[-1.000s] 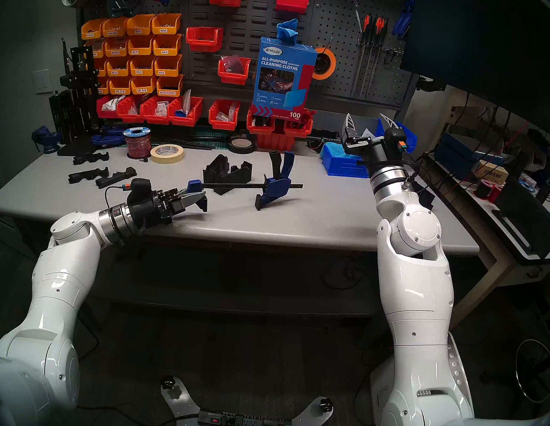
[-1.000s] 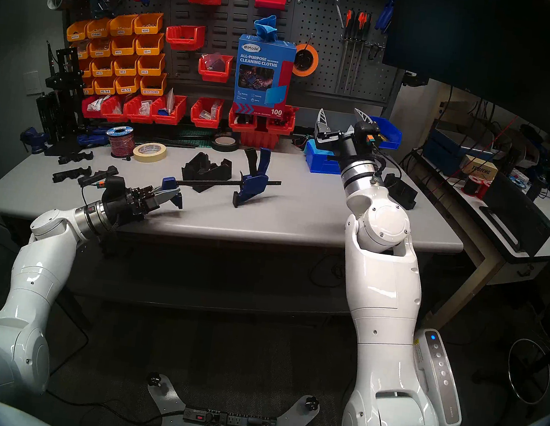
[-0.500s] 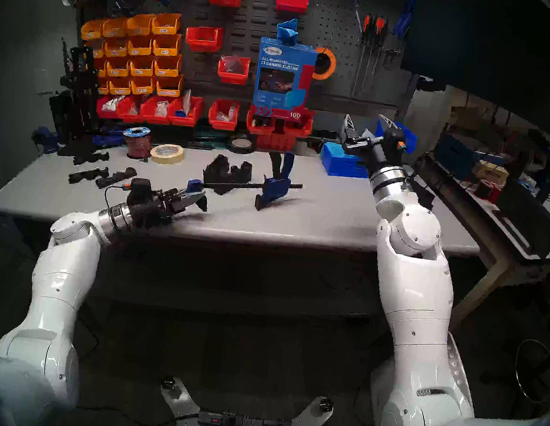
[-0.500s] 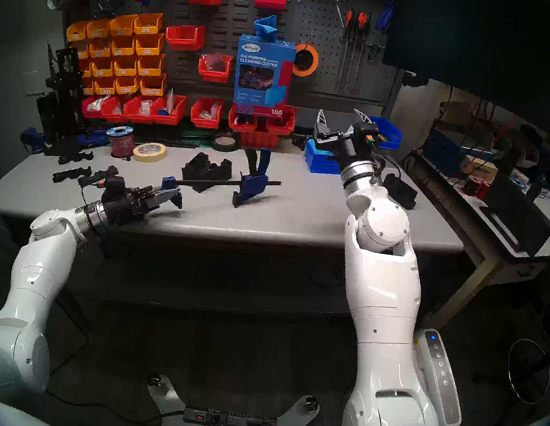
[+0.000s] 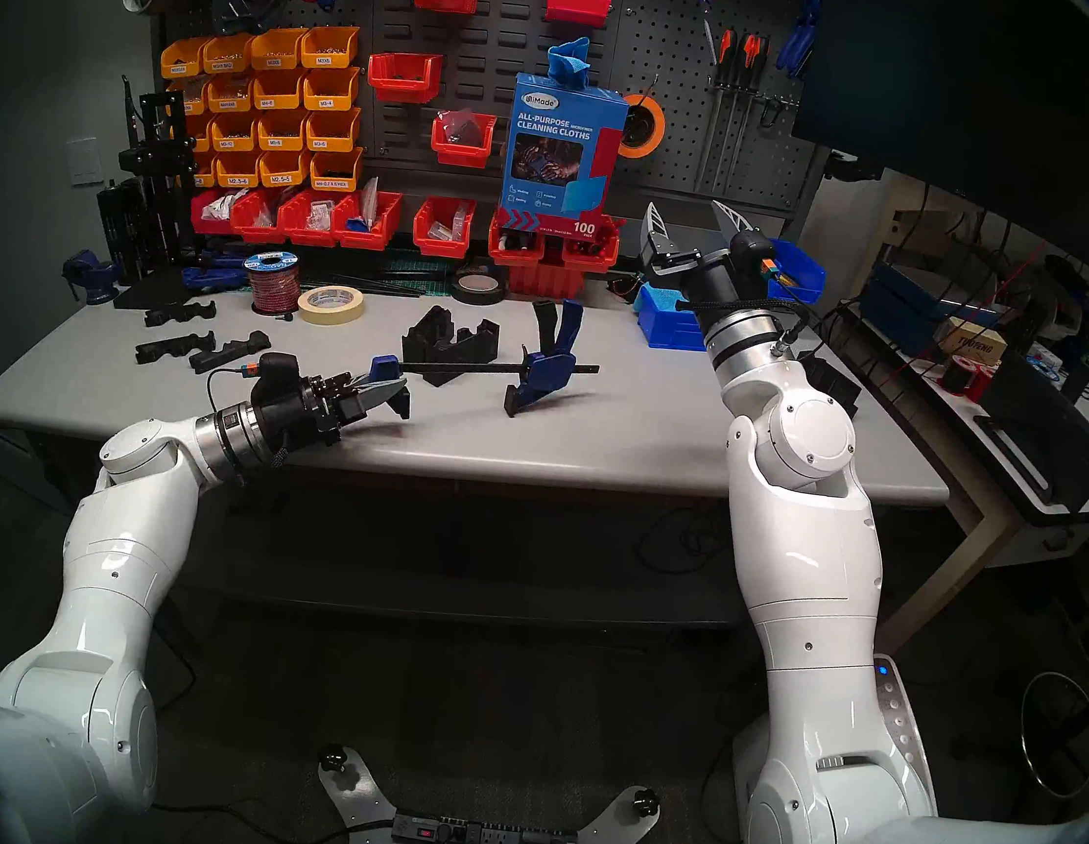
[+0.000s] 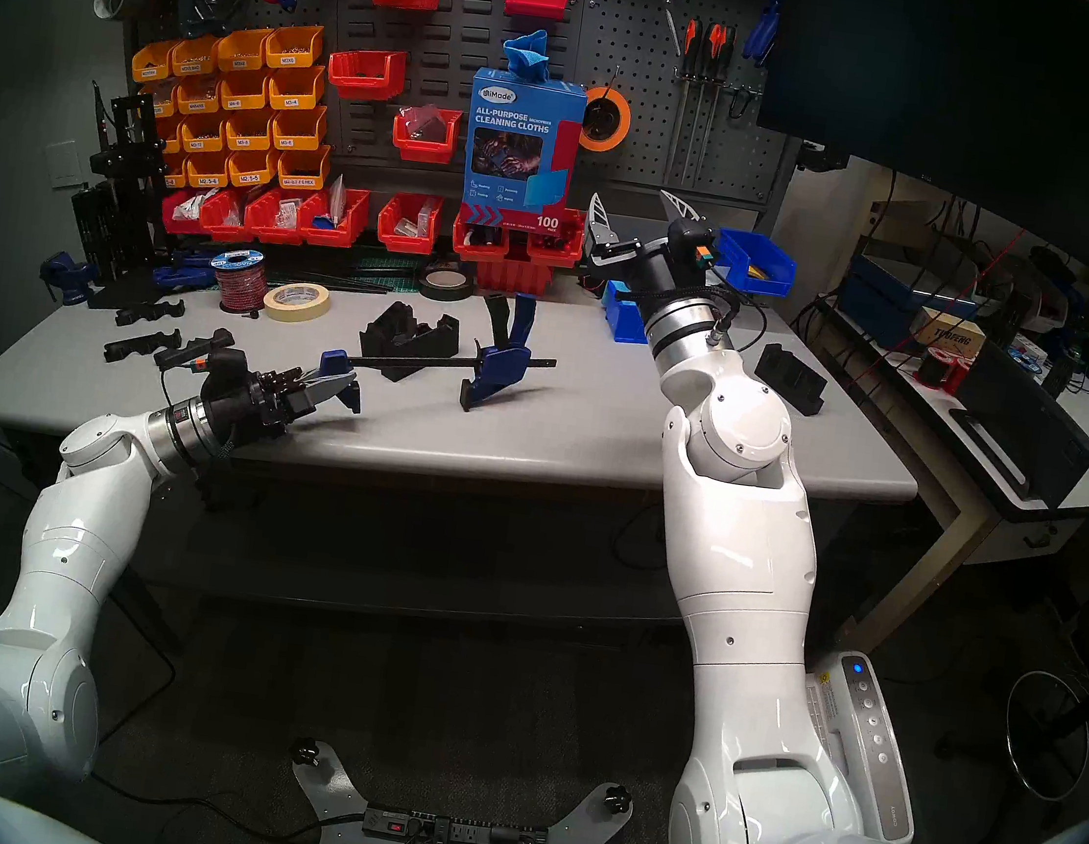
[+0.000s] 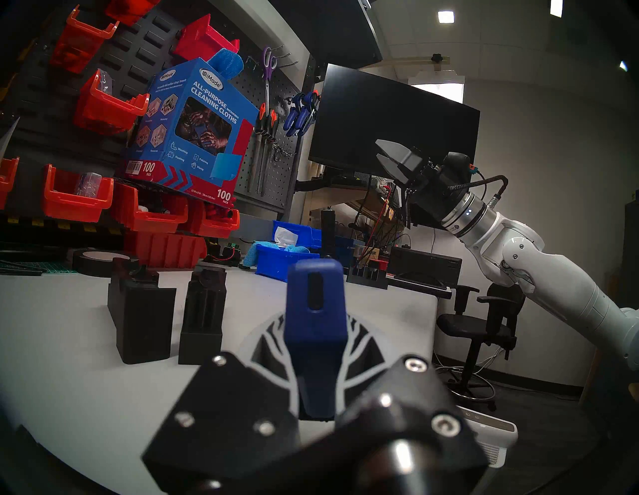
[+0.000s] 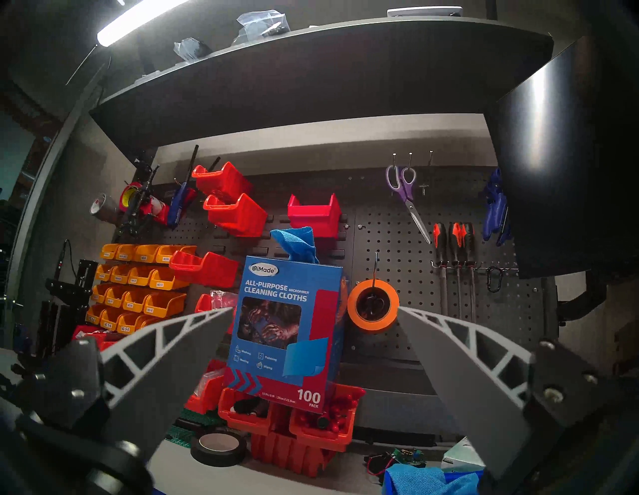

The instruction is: Clamp the two 3D printed pieces together with the clamp

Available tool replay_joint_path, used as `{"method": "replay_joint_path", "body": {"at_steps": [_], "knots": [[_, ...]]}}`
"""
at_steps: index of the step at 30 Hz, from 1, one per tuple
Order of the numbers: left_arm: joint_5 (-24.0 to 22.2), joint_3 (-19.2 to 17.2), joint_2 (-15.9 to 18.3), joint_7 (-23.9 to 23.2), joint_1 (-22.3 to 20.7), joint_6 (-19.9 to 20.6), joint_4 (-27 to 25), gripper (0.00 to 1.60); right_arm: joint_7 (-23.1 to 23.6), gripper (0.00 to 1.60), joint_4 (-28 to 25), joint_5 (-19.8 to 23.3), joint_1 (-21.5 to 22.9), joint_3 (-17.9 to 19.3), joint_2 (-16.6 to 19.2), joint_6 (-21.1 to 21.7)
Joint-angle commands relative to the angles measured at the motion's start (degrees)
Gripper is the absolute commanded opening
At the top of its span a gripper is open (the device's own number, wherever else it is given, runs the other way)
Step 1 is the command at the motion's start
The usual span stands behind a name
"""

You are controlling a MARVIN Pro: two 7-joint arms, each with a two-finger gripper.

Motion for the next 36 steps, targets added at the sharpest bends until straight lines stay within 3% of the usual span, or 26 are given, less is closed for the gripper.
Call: {"method": "replay_joint_path", "body": {"at_steps": [1, 15, 36], "knots": [[-1.0, -0.7, 0.0, -0.1, -2.1, 0.2, -1.1, 0.0, 1.8, 1.6, -2.7, 2.9, 1.7, -0.2, -1.2, -0.2], [-1.0, -0.7, 0.0, -0.1, -2.2, 0.2, -1.1, 0.0, 5.5, 1.6, -4.6, 8.8, 0.7, -1.4, -2.4, 4.7], [-0.9, -0.8, 0.0, -0.2, -2.2, 0.3, -1.1, 0.0, 5.2, 1.6, -4.4, 10.8, -2.2, -3.5, -4.2, 8.6]]}}
